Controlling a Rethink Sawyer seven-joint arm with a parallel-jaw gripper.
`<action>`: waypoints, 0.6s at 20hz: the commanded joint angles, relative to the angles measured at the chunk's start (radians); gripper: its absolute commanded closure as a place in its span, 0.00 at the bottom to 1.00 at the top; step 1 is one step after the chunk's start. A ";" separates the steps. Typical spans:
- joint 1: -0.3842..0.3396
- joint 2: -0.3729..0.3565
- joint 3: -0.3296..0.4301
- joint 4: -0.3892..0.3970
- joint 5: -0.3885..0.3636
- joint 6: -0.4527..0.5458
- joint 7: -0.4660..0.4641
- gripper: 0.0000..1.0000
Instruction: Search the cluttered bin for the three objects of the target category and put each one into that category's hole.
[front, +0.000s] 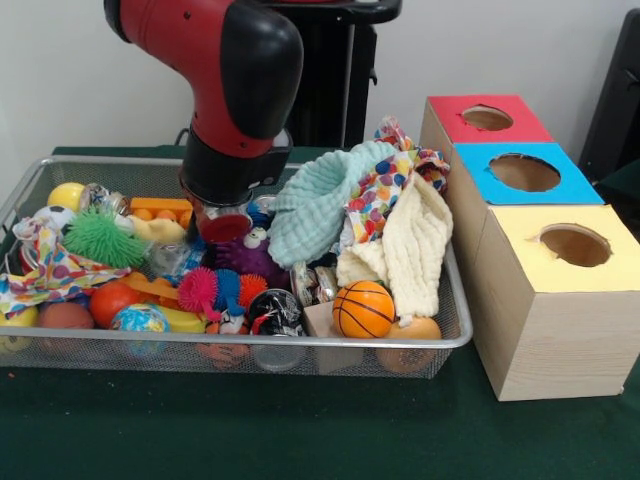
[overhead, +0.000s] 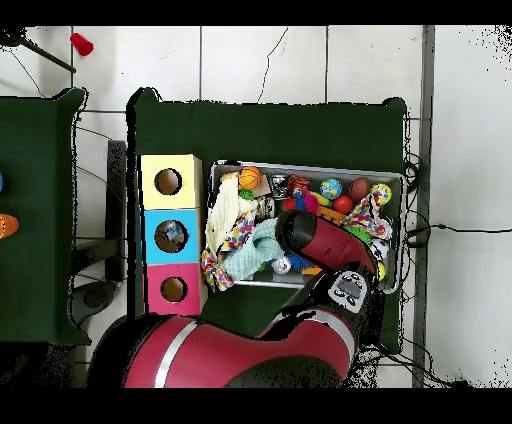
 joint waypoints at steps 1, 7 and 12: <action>-0.042 0.098 0.172 -0.008 0.038 -0.066 0.132 0.00; -0.033 0.123 0.170 -0.017 0.048 -0.108 0.159 0.00; -0.006 0.151 0.112 -0.039 0.044 -0.096 0.176 0.00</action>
